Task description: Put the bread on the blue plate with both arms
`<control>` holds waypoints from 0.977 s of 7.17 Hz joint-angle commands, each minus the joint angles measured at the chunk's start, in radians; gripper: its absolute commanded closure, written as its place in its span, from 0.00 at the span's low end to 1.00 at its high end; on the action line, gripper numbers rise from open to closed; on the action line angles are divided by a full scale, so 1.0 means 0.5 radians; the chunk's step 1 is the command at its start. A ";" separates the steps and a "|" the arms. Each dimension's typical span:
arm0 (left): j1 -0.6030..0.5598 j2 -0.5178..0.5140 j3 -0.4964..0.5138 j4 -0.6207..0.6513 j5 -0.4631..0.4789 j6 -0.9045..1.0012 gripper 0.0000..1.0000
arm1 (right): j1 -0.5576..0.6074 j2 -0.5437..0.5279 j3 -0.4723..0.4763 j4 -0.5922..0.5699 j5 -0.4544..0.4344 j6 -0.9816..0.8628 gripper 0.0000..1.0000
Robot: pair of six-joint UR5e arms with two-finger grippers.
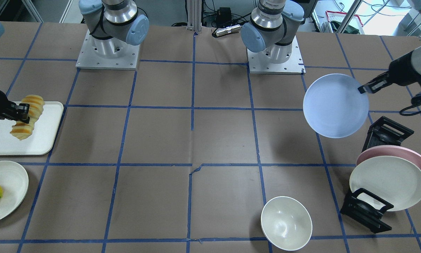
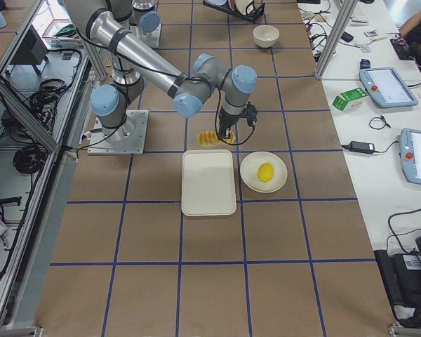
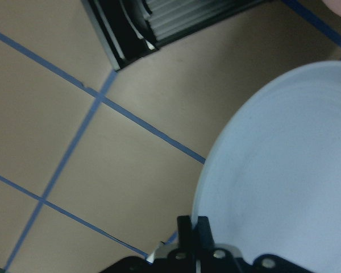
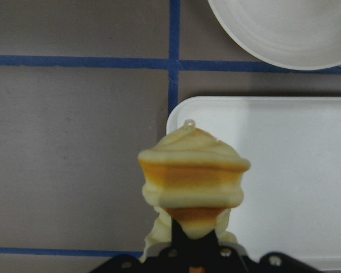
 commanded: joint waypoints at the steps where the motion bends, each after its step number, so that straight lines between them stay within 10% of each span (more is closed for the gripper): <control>1: -0.525 -0.037 -0.118 0.248 -0.214 -0.077 1.00 | 0.186 -0.015 -0.043 0.021 0.004 0.152 1.00; 3: -0.870 -0.113 -0.405 0.876 -0.532 -0.479 1.00 | 0.346 -0.012 -0.141 0.130 0.004 0.336 1.00; 7: -1.391 -0.371 -0.628 1.899 -0.528 -0.852 1.00 | 0.787 0.058 -0.233 0.104 0.152 0.933 1.00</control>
